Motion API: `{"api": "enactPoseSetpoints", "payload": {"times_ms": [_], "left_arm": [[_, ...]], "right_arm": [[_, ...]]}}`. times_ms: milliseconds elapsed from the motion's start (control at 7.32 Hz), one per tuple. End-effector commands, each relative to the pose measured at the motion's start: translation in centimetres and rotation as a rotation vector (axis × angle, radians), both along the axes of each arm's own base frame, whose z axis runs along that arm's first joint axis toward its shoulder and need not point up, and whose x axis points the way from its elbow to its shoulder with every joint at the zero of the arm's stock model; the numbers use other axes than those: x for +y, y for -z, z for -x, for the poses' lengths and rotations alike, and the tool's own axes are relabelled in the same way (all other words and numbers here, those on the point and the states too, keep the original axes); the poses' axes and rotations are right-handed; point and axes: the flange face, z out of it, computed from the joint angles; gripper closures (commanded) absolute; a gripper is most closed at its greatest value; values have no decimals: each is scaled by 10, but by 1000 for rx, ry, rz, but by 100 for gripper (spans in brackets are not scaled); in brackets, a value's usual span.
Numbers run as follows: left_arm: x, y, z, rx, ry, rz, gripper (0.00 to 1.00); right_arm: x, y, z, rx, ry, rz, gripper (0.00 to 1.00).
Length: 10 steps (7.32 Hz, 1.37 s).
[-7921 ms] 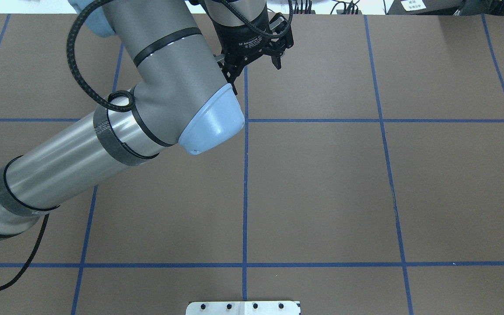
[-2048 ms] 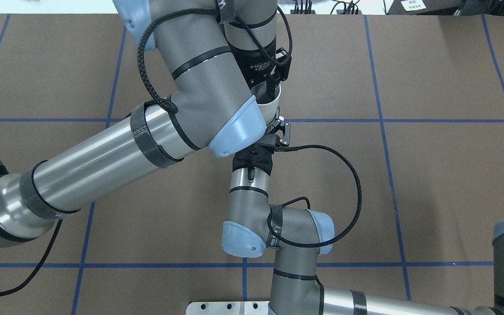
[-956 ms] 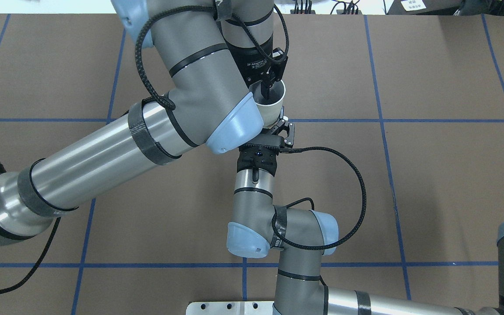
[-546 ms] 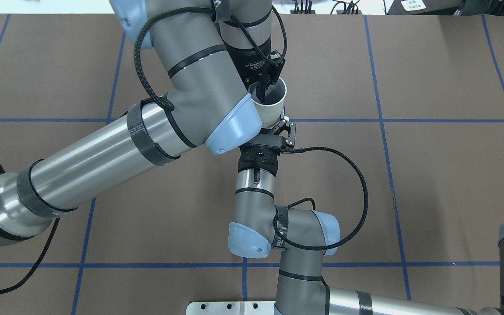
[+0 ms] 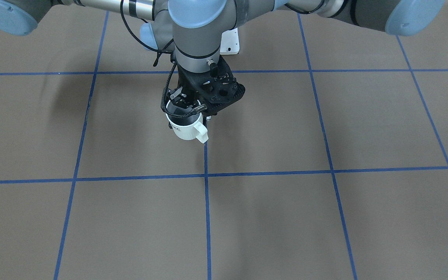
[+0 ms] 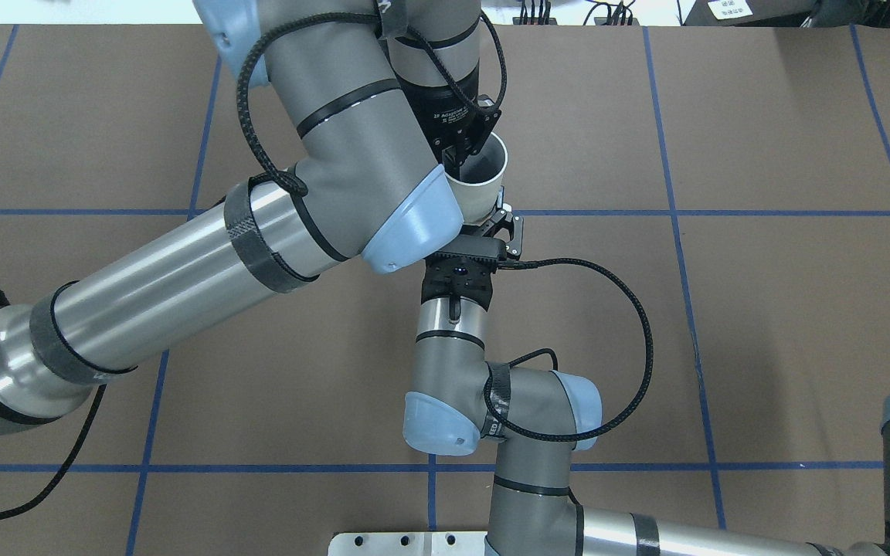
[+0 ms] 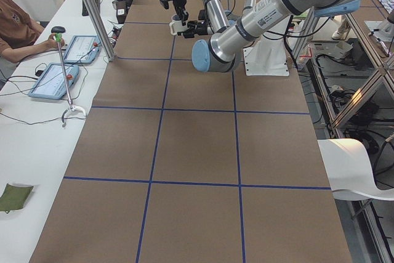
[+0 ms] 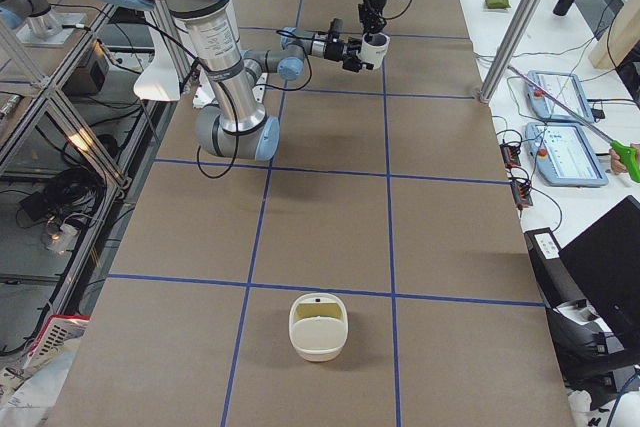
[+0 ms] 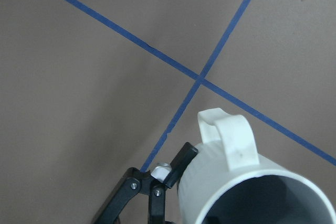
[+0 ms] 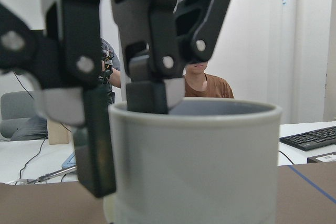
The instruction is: Left arm hands cup to right arm to dump lemon
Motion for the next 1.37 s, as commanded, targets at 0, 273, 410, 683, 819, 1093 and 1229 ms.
{"api": "enactPoseSetpoints", "payload": {"times_ms": [0,273,410,683,819,1093,1229], "left_arm": [[1,2,0,0,-1,2,100],[1,4,2,2,-1,2,100],[4,10,7,17,1,-11,100],[-1,22,33,46,29,-36,100],[1,33,57,77,52,-65,100],[0,0,93,84,39,-135,100],[12,-41,108,71,-19,-197,100]], "right_arm": [[1,-2,-1,3,3,2,1],[8,-4,6,10,17,4,0],[14,-23,10,52,29,12,0],[18,-42,10,77,39,21,0],[18,-41,7,71,44,26,0],[-8,-44,-39,61,223,167,0],[-27,-44,-79,143,277,181,0]]}}
